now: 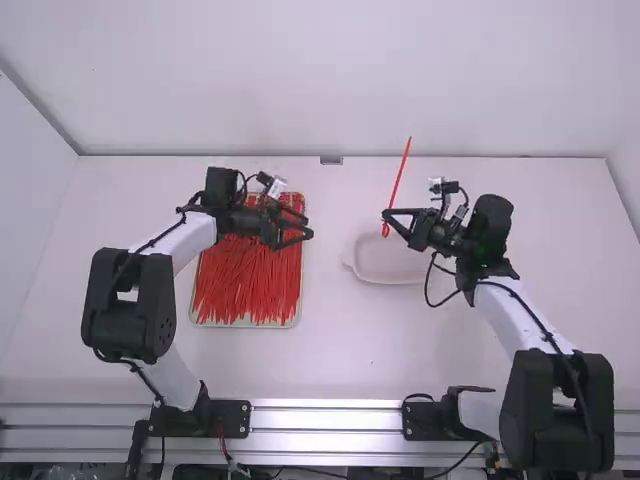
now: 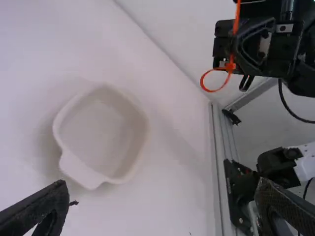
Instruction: Fasten the cable tie
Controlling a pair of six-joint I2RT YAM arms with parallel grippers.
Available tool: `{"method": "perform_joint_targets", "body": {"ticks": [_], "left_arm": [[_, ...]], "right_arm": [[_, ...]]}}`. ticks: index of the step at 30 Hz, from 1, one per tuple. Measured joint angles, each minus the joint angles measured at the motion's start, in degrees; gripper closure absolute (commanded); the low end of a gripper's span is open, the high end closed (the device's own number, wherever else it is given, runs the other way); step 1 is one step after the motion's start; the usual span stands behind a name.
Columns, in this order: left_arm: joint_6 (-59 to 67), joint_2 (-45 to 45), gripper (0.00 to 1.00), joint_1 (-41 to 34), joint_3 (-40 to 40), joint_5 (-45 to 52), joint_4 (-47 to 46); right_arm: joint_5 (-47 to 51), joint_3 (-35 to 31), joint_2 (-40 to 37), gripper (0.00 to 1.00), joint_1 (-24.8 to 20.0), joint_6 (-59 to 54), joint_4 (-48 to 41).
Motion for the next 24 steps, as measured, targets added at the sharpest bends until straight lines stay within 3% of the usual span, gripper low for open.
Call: {"method": "perform_joint_targets", "body": {"ticks": [9, 14, 24], "left_arm": [[10.4, 0.0, 0.01, 0.2, 0.0, -0.9, -9.6], [12.3, 0.0, 0.01, 0.6, 0.0, -0.9, -10.4], [12.9, 0.0, 0.01, 0.6, 0.0, -0.9, -10.2]], "right_arm": [[7.7, 0.0, 0.0, 1.00, -0.6, -10.4, -12.0], [13.9, 0.0, 0.0, 1.00, 0.1, -13.3, -15.3], [32.1, 0.0, 0.0, 1.00, 8.0, -15.9, -19.4]]}}
